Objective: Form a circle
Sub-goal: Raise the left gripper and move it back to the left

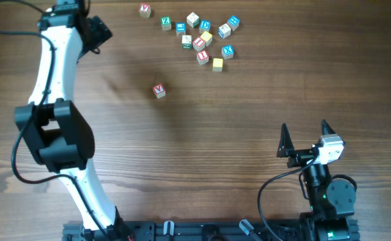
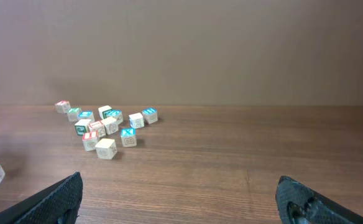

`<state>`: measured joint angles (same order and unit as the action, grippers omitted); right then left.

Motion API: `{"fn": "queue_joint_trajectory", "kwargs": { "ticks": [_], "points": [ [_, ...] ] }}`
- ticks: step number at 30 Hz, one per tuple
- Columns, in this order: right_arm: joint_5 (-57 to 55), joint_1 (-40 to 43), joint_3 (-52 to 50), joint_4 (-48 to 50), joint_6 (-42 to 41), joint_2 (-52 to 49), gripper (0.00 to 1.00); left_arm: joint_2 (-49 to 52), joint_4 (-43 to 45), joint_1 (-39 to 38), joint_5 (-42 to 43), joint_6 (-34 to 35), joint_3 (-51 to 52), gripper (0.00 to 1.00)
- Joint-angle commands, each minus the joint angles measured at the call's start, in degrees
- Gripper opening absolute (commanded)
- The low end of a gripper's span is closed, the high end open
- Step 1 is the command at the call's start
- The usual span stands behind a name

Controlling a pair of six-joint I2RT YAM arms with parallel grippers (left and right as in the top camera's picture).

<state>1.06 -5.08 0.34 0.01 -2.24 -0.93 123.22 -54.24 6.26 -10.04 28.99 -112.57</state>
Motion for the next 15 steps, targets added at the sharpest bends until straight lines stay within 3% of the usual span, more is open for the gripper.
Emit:
{"fn": "queue_joint_trajectory", "kwargs": {
  "ticks": [1, 15],
  "points": [
    [0.3, 0.2, 0.0, 0.3, 0.6, 0.3, 1.00, -0.2, -0.1, 2.2, -0.7, -0.3, -0.6, 1.00],
    [0.3, 0.2, 0.0, 0.8, 0.6, 0.3, 1.00, -0.2, -0.1, 2.9, -0.7, -0.3, -0.6, 1.00]
  ]
}}
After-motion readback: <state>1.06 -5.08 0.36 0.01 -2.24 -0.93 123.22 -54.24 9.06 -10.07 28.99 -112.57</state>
